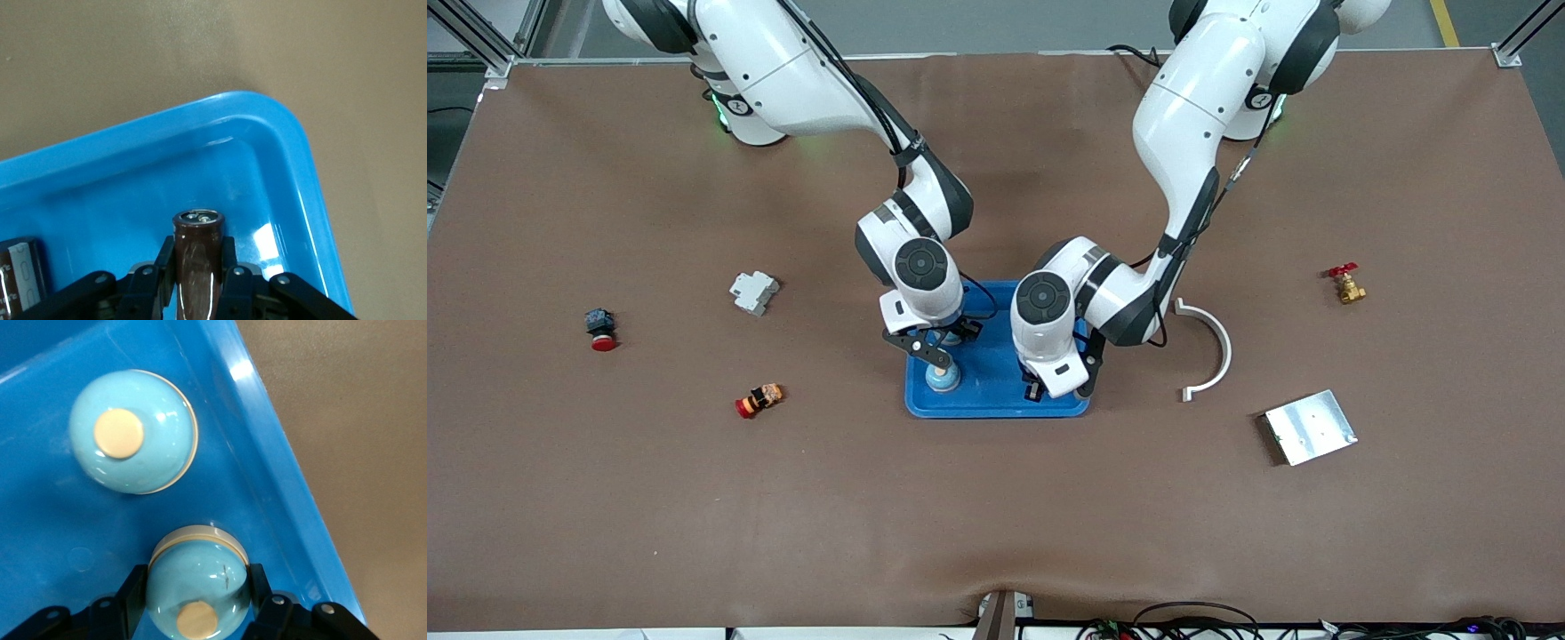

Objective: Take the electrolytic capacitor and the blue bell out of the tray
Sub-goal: 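Grasp the bell with the right gripper while the left gripper grasps the capacitor, then carry the bell with the right gripper while the left gripper carries the capacitor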

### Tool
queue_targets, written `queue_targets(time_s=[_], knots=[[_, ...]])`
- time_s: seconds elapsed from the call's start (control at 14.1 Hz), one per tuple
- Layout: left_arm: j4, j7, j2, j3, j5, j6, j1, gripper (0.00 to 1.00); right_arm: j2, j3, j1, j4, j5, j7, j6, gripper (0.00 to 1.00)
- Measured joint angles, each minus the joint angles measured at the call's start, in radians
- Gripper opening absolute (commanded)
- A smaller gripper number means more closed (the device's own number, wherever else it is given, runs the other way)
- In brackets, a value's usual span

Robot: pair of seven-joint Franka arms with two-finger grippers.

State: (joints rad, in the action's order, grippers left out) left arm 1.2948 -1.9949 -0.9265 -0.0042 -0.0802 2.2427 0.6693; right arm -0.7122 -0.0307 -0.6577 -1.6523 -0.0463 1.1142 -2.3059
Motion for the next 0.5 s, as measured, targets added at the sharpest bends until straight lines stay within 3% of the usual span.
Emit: queue_targets(time_s=[0.5], knots=[[-0.03, 0.109, 0.03, -0.002, 0.0, -0.129, 0.003, 0.0, 0.033, -0.034, 0.071, 0.029, 0.0, -0.009, 0.073, 0.16]])
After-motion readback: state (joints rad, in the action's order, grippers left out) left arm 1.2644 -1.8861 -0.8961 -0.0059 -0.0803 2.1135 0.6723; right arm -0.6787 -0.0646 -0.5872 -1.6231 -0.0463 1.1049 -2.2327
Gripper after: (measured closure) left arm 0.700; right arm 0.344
